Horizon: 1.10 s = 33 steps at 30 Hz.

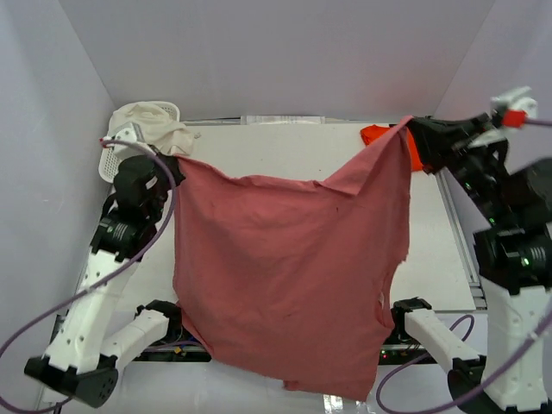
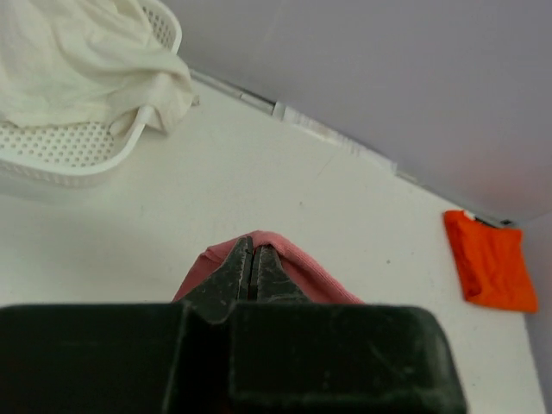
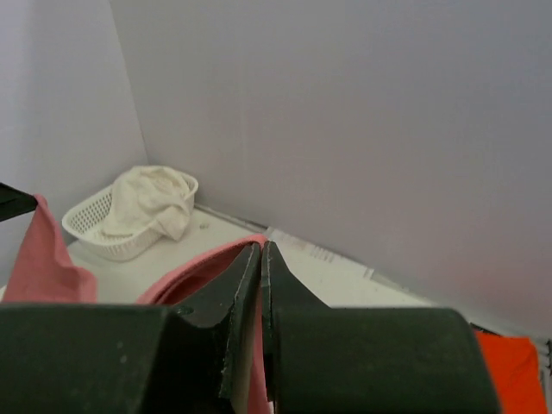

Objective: Fold and stack the t-shirts
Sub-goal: Flatten out the tshirt

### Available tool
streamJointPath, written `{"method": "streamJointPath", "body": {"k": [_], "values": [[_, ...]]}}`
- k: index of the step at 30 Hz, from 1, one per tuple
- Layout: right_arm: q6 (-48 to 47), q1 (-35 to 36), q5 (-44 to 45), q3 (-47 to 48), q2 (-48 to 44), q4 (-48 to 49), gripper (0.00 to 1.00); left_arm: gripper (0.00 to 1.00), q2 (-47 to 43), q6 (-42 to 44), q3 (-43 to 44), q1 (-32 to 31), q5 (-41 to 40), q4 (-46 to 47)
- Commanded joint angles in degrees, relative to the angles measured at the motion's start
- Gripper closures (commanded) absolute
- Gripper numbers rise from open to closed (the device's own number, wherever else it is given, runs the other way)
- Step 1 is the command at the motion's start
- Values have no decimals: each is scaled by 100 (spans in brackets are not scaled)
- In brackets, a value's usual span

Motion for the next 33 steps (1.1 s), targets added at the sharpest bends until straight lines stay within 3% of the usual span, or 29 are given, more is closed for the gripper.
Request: {"method": "streamJointPath", "body": {"k": [1, 5, 7, 12, 14, 15, 16, 17, 18, 19, 21, 22, 23, 27, 28, 30, 33], "values": [[173, -5, -58, -123, 616, 705, 92, 100, 682, -192, 148, 39, -71, 492], [165, -14, -279, 349, 1520, 987, 92, 100, 1744, -140, 700, 66, -27, 845], [139, -14, -393, 919, 1979, 953, 92, 100, 2177, -26, 1438, 118, 52, 836], [269, -162, -525, 3747, 3570, 417, 92, 100, 3835, -130, 3440, 1013, 1008, 275], [1049, -548, -1077, 5280, 4562, 320, 92, 100, 4636, -306, 5169, 1506, 1808, -467], [1348, -950, -1297, 5525, 4800, 372, 92, 100, 5580, -333, 5985, 1594, 1993, -856], [1804, -1146, -1777, 5510, 4916, 729, 92, 100, 5972, -307, 7507, 1639, 2108, -1278], [1860, -1235, -2000, 5310, 4795, 967, 92, 100, 6229, -289, 7940, 1639, 2135, -1821], [1844, -1244, -2193, 4368, 4568, 1240, 92, 100, 6301, -289, 7988, 1648, 2144, -1914], [1835, -1244, -2430, 3532, 3730, 2269, 92, 100, 5840, -359, 6918, 1648, 2136, -1541], [1800, -1253, -2328, 1208, 2821, 3339, 92, 100, 4743, -342, 4792, 1639, 2127, -278], [1651, -1253, -2258, 855, 2260, 3482, 92, 100, 3510, -325, 3736, 1656, 2144, 486], [1450, -1262, -2274, 564, 2054, 3475, 92, 100, 3054, -368, 2342, 1648, 2127, 1337], [1561, -1262, -2555, -1157, 1000, 3869, 92, 100, 1892, -658, 811, 1657, 2328, 1275], [1649, -1262, -2704, -1962, 440, 3966, 92, 100, 1594, -684, 434, 1657, 2538, 1380], [1851, -1253, -2670, -2731, -204, 4090, 92, 100, 627, -676, -444, 1648, 2558, 1460], [1730, -1253, -2477, -3437, -1137, 3354, 92, 100, -131, -317, -661, 1657, 2127, 1119]]}}
